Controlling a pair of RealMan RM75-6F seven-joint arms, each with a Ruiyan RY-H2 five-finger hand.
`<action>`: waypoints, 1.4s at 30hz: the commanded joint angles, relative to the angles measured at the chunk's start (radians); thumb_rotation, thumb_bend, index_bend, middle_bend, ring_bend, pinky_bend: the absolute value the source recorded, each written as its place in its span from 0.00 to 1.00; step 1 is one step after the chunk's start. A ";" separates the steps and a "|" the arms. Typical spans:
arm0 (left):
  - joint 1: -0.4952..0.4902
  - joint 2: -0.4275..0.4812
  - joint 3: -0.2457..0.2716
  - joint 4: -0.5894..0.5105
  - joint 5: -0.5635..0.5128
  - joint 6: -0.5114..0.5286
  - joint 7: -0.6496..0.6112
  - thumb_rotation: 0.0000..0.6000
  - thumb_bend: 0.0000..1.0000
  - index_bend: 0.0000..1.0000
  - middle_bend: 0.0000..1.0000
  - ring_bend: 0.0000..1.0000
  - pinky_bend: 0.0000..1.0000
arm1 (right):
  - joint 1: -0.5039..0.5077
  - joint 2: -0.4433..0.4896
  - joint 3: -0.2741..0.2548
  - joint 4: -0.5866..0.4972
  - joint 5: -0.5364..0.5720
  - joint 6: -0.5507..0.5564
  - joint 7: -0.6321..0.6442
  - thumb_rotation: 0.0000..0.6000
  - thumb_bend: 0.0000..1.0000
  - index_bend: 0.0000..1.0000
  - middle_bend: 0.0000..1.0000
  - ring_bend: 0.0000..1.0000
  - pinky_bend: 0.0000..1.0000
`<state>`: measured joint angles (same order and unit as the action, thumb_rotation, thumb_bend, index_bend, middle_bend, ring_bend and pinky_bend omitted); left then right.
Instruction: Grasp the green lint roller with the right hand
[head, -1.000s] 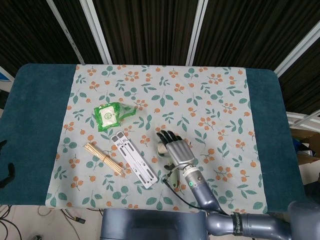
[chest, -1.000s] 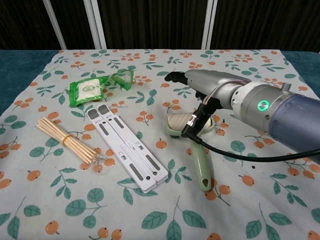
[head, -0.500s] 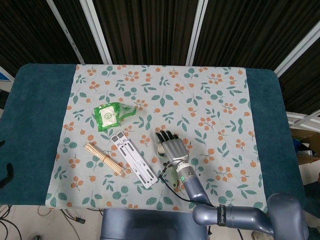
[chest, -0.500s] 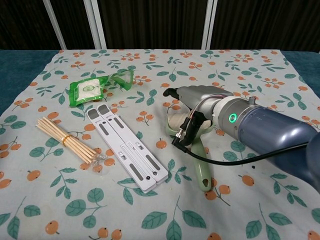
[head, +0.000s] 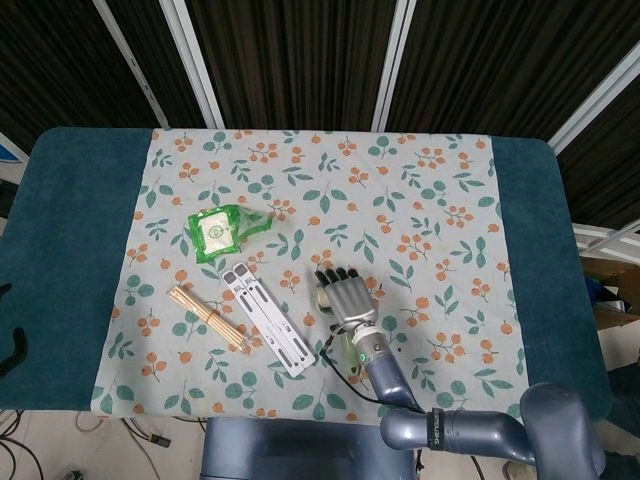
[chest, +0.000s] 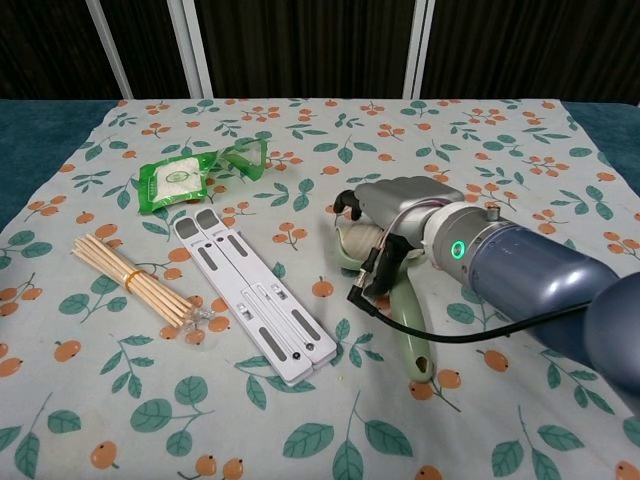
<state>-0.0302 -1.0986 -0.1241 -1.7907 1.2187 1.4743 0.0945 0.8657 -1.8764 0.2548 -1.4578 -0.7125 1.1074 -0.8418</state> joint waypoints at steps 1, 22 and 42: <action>0.000 0.000 0.001 -0.001 0.001 -0.001 0.001 1.00 0.55 0.14 0.00 0.00 0.00 | -0.005 -0.011 -0.004 0.010 -0.015 0.032 0.003 1.00 0.29 0.27 0.33 0.32 0.29; 0.000 0.005 0.005 -0.015 -0.010 -0.008 0.003 1.00 0.55 0.15 0.00 0.00 0.00 | -0.038 0.094 0.035 -0.114 -0.113 0.114 0.060 1.00 0.45 0.41 0.47 0.50 0.45; 0.000 0.008 0.007 -0.023 -0.010 -0.009 -0.001 1.00 0.55 0.15 0.00 0.00 0.00 | -0.208 0.454 0.379 -0.347 -0.152 -0.004 0.789 1.00 0.45 0.41 0.46 0.50 0.42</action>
<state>-0.0298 -1.0901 -0.1173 -1.8135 1.2082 1.4653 0.0934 0.6935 -1.4790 0.5815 -1.7815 -0.8658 1.1338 -0.1327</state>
